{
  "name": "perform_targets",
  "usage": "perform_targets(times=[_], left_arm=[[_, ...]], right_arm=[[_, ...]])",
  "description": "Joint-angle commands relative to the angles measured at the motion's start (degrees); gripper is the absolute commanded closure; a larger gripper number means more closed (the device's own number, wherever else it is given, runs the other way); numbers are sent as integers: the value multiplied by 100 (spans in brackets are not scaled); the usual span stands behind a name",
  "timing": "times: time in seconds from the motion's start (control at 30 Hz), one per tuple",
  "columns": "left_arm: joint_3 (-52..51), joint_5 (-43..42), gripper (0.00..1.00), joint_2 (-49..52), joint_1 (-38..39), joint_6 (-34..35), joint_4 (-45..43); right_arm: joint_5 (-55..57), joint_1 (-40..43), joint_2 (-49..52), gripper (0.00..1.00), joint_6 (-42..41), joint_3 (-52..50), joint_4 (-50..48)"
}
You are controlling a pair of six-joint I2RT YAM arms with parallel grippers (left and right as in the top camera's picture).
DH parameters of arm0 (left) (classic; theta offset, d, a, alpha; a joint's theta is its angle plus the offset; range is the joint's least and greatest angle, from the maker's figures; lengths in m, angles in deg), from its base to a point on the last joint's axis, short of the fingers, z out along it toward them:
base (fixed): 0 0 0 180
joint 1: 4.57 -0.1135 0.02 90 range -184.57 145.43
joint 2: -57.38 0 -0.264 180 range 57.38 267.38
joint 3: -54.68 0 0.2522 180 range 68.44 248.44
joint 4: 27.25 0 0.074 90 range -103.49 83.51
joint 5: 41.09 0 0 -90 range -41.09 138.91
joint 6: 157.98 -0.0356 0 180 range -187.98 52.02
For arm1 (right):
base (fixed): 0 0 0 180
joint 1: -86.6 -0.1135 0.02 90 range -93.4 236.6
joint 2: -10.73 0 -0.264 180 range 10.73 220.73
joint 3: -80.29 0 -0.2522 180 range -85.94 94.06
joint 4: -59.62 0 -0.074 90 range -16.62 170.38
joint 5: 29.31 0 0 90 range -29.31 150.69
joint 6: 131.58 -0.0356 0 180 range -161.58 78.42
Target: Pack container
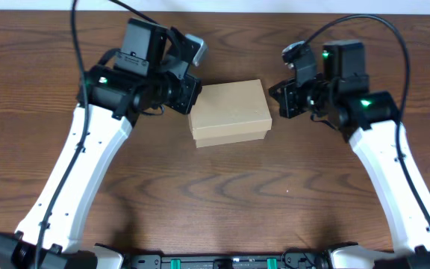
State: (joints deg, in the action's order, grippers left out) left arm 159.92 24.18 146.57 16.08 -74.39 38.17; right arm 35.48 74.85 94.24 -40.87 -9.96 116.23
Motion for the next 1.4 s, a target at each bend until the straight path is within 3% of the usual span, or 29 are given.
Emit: perform_targets(times=[0.0,0.33,0.8,1.17,1.37], left_arm=[[-411,262,94,240,2,-127,-44],[-997,70,94,813,109,-107,-555],[-1001,-76,94,1786,236,-24,-378],[-997,-33,94,1759,221,-48,-382],[-988,297,94,1001,221,-44,-278]], right_arm=[[142,-105,468,99,66,-4,48],[96,-118,1340,99,66,-7,146],[446,-415,1908,99,87,-68,365],[428,-415,1930,99,81,-164,354],[457,-415,1333,99,-94,-55,321]])
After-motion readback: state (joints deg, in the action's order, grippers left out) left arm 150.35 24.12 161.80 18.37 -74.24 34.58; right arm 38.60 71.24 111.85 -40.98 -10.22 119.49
